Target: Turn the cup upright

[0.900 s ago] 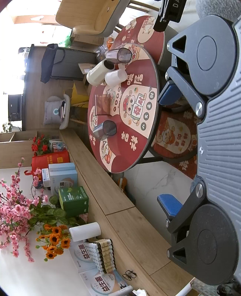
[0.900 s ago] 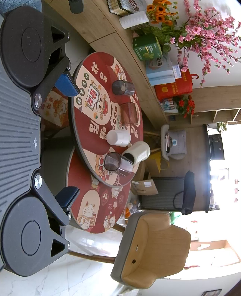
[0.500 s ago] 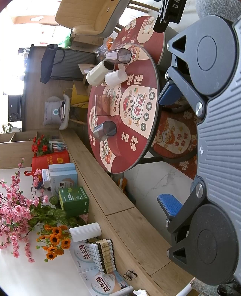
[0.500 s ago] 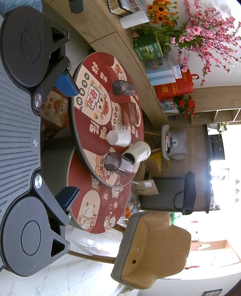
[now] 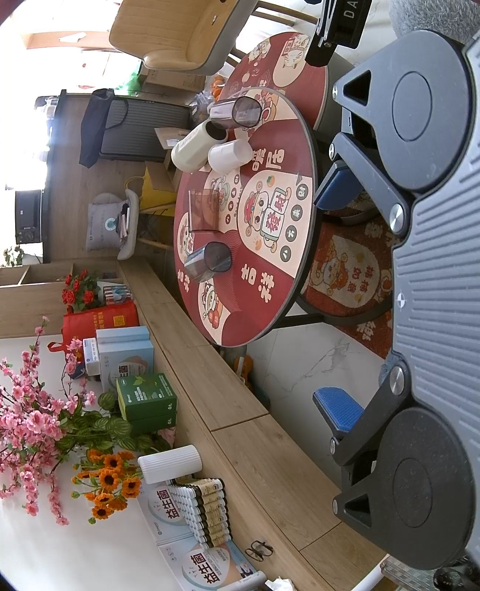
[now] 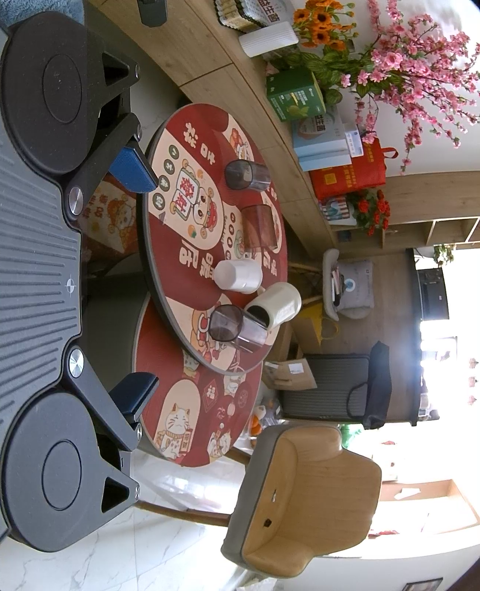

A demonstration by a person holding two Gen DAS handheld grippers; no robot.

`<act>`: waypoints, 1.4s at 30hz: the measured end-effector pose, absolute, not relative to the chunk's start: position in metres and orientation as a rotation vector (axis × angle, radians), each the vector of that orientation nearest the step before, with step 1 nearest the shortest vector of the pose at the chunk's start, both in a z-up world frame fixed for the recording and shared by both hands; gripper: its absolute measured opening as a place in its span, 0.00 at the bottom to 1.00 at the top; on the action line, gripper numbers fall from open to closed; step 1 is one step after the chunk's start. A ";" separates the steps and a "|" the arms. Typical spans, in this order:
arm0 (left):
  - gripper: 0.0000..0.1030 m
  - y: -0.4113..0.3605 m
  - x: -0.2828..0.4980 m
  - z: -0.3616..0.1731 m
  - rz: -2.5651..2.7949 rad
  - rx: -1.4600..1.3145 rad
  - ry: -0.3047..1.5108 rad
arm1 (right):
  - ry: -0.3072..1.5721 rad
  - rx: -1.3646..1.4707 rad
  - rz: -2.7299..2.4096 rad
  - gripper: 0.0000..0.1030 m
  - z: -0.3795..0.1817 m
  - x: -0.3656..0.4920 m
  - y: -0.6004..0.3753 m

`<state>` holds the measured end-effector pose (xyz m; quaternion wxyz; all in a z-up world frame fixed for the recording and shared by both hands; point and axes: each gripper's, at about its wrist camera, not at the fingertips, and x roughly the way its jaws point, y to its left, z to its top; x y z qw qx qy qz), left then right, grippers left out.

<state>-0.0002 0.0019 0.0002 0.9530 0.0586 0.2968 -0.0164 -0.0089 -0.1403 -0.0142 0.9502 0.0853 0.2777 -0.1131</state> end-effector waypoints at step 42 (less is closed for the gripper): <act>1.00 0.001 0.004 -0.006 -0.037 0.113 0.624 | 0.580 0.179 -0.231 1.00 -0.026 -0.004 -0.146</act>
